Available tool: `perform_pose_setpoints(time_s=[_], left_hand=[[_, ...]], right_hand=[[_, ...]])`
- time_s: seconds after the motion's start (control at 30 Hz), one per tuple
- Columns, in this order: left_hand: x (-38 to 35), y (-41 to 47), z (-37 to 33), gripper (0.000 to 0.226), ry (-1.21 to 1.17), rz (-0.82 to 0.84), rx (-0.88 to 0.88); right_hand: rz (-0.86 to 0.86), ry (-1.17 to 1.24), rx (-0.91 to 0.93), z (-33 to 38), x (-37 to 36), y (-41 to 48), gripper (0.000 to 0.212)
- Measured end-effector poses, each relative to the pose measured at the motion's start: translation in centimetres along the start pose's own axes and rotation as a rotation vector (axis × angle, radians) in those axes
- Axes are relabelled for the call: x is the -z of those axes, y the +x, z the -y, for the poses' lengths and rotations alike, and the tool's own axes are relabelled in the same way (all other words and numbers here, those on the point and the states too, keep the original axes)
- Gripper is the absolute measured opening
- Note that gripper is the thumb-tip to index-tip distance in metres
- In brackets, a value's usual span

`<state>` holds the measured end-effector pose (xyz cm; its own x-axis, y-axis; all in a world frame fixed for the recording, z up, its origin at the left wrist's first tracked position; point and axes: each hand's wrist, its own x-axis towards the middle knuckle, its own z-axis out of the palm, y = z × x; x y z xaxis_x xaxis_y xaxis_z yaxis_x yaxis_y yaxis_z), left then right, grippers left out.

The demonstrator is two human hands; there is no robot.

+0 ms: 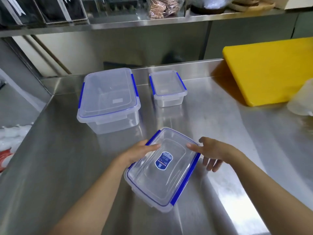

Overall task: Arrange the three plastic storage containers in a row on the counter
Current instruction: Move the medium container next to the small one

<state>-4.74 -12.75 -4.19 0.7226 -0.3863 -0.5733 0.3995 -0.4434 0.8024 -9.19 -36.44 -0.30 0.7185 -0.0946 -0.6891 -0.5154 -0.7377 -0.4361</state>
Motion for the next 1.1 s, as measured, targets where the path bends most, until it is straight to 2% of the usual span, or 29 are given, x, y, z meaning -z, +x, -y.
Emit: perform_pose_setpoints(time_s=[0.1, 0.2, 0.27, 0.37, 0.4, 0.47, 0.53, 0.63, 0.73, 0.87, 0.93, 1.1], left_hand=[[-0.7, -0.3, 0.4, 0.031, -0.082, -0.036, 0.003], [-2.2, -0.3, 0.7, 0.033, -0.241, -0.130, 0.010], [-3.8, 0.0, 1.0, 0.043, -0.335, -0.234, 0.017], [-6.6, 0.2, 0.6, 0.059, -0.416, -0.364, 0.042], [-7.3, 0.2, 0.4, 0.063, -0.394, -0.413, 0.018], [-8.1, -0.1, 0.2, 0.083, -0.281, -0.480, -0.080], [-7.7, -1.3, 0.2, 0.115, -0.113, -0.391, -0.173], [-6.3, -2.9, 0.8, 0.148, 0.234, -0.074, -0.142], [-6.2, -3.4, 1.0, 0.154, 0.577, 0.068, -0.131], [-6.8, -3.4, 0.2, 0.157, 0.873, 0.116, -0.116], [-7.1, -2.9, 0.0, 0.157, 0.936, 0.104, -0.124], [-8.2, -1.3, -1.2, 0.148, 0.915, 0.076, -0.219]], right_hand=[[0.057, 0.124, 0.083, -0.5, -0.9, -0.7, 0.049], [-0.072, 0.345, 0.131, -0.7, -1.7, -0.1, 0.045], [-0.214, 0.422, 0.144, -0.6, -2.0, 0.6, 0.051], [-0.411, 0.387, 0.152, -0.8, -2.3, 1.7, 0.063], [-0.441, 0.372, 0.178, -0.9, -2.4, 1.7, 0.067], [-0.434, 0.327, 0.277, -1.0, -2.1, 1.2, 0.078], [-0.348, 0.145, 0.355, -1.4, -1.7, 0.3, 0.099], [-0.160, -0.358, 0.355, -2.2, -1.4, -0.7, 0.127], [0.009, -0.576, 0.332, -2.2, -1.5, -1.8, 0.134], [0.098, -0.694, 0.259, -2.5, -0.7, -2.3, 0.139], [0.099, -0.739, 0.232, -2.9, -0.4, -2.1, 0.142], [0.051, -0.729, 0.224, -3.7, 1.6, -1.2, 0.142]])
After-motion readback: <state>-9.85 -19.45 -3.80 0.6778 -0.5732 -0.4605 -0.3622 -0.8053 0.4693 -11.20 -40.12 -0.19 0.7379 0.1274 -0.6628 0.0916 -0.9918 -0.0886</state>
